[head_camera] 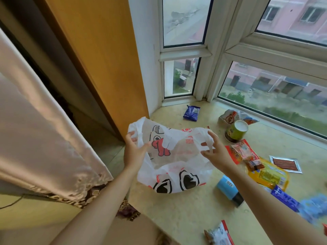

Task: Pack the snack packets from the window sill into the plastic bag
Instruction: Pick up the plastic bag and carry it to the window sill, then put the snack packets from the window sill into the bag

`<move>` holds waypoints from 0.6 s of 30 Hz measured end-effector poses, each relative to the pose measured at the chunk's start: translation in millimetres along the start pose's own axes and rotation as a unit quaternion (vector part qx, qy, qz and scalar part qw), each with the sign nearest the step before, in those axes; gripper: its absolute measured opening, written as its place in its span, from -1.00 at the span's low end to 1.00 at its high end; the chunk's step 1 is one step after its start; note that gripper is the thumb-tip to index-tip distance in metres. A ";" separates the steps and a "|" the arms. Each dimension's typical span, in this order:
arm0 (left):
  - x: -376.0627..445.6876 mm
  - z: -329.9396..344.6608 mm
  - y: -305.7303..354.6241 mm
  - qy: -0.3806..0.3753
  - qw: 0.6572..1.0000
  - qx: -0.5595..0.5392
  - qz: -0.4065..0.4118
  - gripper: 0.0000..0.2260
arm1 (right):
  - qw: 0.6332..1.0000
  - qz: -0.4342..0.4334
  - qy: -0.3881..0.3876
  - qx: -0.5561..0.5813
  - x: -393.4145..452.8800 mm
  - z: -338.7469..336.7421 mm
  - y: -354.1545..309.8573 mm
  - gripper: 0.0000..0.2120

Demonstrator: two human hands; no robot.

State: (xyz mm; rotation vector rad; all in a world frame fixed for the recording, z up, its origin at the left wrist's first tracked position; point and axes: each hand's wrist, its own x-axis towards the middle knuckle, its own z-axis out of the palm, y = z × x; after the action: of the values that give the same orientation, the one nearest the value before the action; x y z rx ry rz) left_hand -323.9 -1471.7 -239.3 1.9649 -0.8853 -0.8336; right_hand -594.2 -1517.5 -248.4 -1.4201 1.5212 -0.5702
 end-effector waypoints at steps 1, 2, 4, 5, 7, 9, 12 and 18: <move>-2.5 -0.1 0.3 0.043 0.999 0.008 0.022 -0.35 | 1.000 0.002 0.008 -0.009 -0.7 0.7 1.7 -0.22; -3.8 -0.4 0.0 0.079 0.995 0.024 0.057 -0.34 | 1.000 0.004 0.021 -0.019 -2.7 1.0 2.6 -0.22; -7.0 1.8 -0.3 0.120 0.981 0.090 0.126 -0.35 | 0.998 0.008 0.032 -0.044 -4.7 0.3 4.3 -0.23; -7.2 3.6 0.7 0.122 0.973 0.120 0.157 -0.35 | 0.997 0.011 0.036 -0.060 -5.7 -0.7 5.1 -0.23; -8.9 7.4 4.8 0.105 0.955 0.160 0.228 -0.41 | 0.995 0.017 0.051 -0.086 -6.8 -2.0 6.3 -0.23; -11.7 12.0 10.2 0.054 0.935 0.200 0.289 -0.51 | 0.992 0.014 0.077 -0.095 -9.9 -3.5 8.3 -0.25; -16.4 23.6 14.1 -0.075 0.920 0.228 0.309 -0.64 | 0.990 0.003 0.112 -0.089 -16.3 -5.9 13.4 -0.30; -22.5 49.3 10.5 -0.191 0.874 0.307 0.325 -0.62 | 0.973 -0.054 0.153 -0.164 -42.0 -6.1 18.9 -0.43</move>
State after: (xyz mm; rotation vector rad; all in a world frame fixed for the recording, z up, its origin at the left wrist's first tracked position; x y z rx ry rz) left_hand -378.2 -1477.6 -247.6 1.7956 -2.1141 -0.5673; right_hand -613.9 -1475.4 -248.2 -1.7369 1.8551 -0.6475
